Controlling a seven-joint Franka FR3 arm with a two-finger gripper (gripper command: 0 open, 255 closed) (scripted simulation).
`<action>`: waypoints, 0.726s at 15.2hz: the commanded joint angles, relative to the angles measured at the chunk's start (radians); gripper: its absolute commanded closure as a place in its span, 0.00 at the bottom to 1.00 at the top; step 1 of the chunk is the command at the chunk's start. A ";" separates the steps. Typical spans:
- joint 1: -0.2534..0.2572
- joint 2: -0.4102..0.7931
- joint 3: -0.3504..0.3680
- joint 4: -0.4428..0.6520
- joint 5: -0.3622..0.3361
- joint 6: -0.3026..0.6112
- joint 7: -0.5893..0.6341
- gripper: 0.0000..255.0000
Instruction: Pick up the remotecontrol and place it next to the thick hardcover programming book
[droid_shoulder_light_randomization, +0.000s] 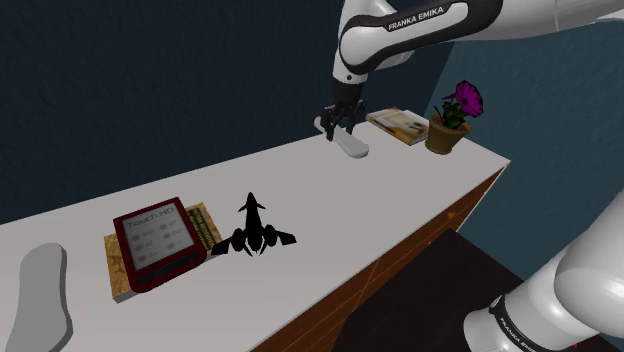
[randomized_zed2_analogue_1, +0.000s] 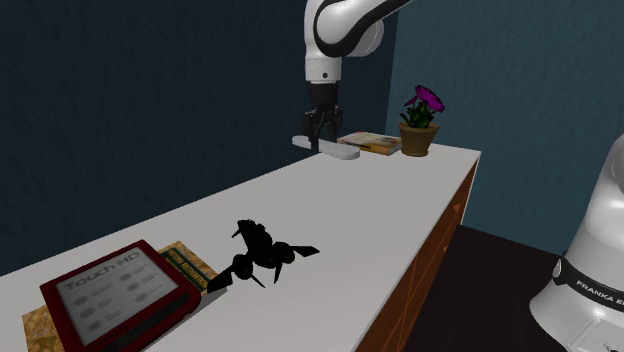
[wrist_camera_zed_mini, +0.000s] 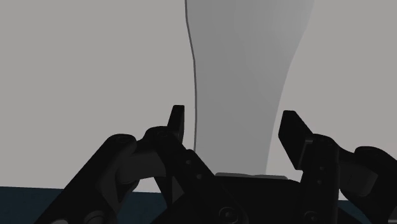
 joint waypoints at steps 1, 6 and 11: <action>-0.028 -0.044 -0.019 -0.048 0.010 0.007 -0.051 1.00; -0.087 -0.129 -0.070 -0.153 0.023 0.030 -0.166 1.00; -0.144 -0.193 -0.130 -0.229 0.025 0.044 -0.283 1.00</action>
